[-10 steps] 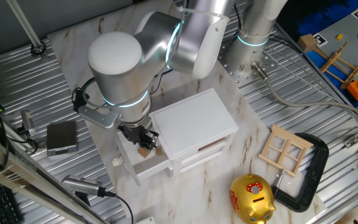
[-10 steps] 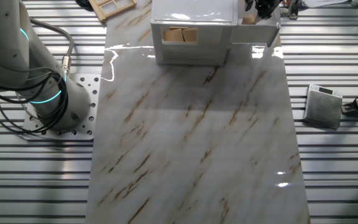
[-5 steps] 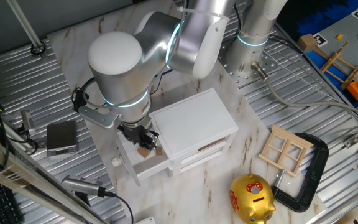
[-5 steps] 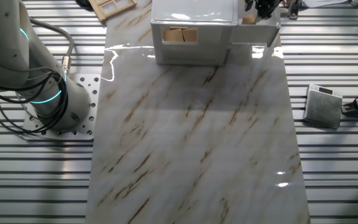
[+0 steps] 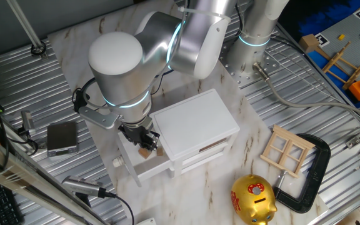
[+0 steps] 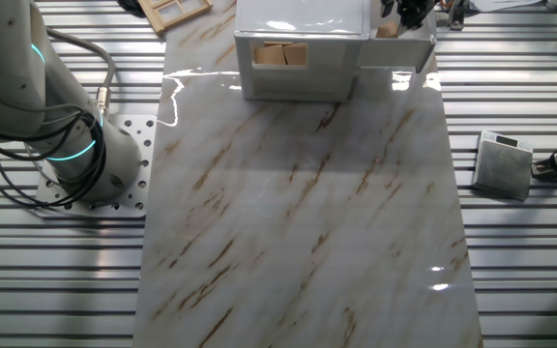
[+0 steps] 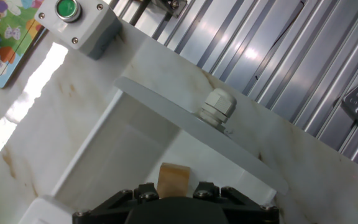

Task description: Put things in the drawer

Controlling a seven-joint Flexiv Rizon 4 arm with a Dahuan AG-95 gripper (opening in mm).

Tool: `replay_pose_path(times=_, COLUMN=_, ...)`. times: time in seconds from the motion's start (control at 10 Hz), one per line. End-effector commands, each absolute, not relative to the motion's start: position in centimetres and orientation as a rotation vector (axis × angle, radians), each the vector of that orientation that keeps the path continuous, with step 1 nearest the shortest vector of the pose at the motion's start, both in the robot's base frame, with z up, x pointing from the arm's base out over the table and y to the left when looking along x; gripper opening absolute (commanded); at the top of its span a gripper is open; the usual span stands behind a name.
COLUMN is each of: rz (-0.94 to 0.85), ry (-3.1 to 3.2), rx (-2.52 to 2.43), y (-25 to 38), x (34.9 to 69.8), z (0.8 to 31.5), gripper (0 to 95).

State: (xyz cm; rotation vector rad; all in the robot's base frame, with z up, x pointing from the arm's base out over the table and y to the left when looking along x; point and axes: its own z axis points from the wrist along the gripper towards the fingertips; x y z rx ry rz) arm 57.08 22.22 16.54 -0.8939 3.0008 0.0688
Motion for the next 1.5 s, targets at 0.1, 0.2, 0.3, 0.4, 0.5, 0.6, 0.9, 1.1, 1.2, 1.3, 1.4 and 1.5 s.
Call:
replay_pose_path(times=0.1, rz=0.051, ry=3.025, rx=-0.873, y=22.5, x=56.0, z=20.1, gripper=19.0)
replay_pose_path(times=0.2, rz=0.051, ry=3.025, rx=-0.874, y=22.5, x=56.0, z=20.1, gripper=19.0)
replay_pose_path(times=0.3, rz=0.051, ry=3.025, rx=-0.874, y=22.5, x=56.0, z=20.1, gripper=19.0)
replay_pose_path(times=0.4, rz=0.05, ry=3.024, rx=-0.875, y=22.5, x=56.0, z=20.1, gripper=19.0)
replay_pose_path(times=0.5, rz=0.051, ry=3.023, rx=-0.878, y=22.5, x=56.0, z=20.1, gripper=19.0)
replay_pose_path(times=0.6, rz=0.05, ry=3.022, rx=-0.88, y=22.5, x=56.0, z=20.1, gripper=19.0)
replay_pose_path(times=0.9, rz=0.052, ry=3.02, rx=-0.883, y=22.4, x=56.0, z=20.2, gripper=19.0)
replay_pose_path(times=1.1, rz=0.054, ry=3.02, rx=-0.888, y=21.9, x=55.8, z=20.8, gripper=19.0)
replay_pose_path(times=1.2, rz=0.051, ry=3.023, rx=-0.887, y=21.8, x=55.6, z=21.3, gripper=19.0)
replay_pose_path(times=1.3, rz=0.052, ry=3.024, rx=-0.89, y=21.4, x=55.4, z=22.0, gripper=19.0)
replay_pose_path(times=1.4, rz=0.053, ry=3.023, rx=-0.892, y=21.3, x=55.3, z=22.1, gripper=19.0)
replay_pose_path(times=1.5, rz=0.058, ry=3.019, rx=-0.914, y=20.3, x=55.1, z=22.8, gripper=19.0)
